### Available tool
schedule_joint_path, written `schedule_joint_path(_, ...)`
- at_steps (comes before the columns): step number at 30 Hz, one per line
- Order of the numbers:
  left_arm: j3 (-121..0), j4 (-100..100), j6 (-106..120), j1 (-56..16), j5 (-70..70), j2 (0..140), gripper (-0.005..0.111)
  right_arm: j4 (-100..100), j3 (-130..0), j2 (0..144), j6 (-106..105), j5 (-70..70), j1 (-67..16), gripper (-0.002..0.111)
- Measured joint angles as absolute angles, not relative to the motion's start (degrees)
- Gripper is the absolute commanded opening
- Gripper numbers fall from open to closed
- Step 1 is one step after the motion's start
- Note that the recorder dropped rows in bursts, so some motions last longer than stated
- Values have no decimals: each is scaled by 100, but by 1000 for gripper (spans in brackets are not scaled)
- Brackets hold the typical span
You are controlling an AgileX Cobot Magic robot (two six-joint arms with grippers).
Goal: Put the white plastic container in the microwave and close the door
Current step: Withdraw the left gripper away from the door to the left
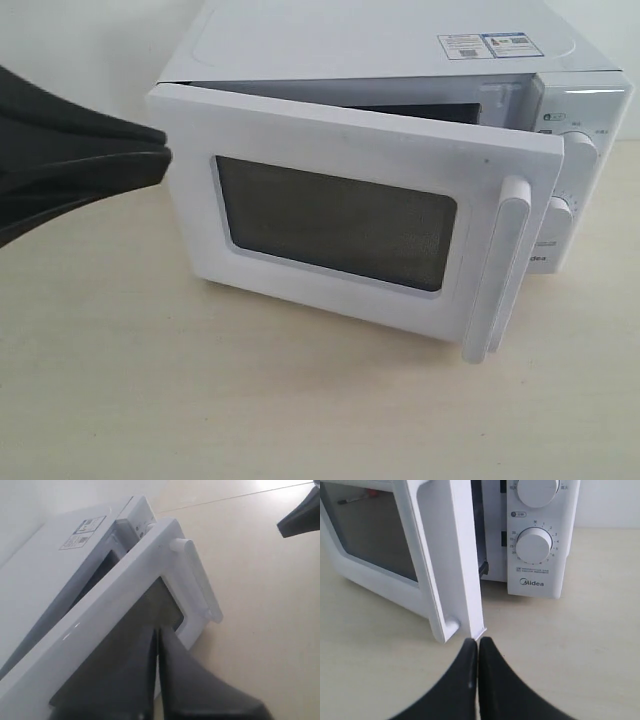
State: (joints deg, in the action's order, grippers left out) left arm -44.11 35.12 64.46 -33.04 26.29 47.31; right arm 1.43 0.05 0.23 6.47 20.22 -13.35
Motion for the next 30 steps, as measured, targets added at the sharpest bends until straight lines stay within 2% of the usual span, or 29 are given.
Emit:
schedule_joint_path(6,-4222,3372,6446,-3304,3406,3917,4,163,5,23,603,1992,-1335,0)
schedule_joint_path(12,-3890,2414,6201,-3304,3908,3272,4,232,5,23,469,1191,-1335,0)
schedule_joint_path(18,-3481,1902,6043,-3304,3596,2744,4,255,5,23,433,-485,-1335,0)
schedule_joint_path(24,-3326,1881,5674,-3304,3187,2469,4,244,-34,11,1141,-3259,-1335,0)
schedule_joint_path(30,-3292,1881,5625,-3304,3014,2469,4,256,-1128,0,1567,-3027,-1335,0)
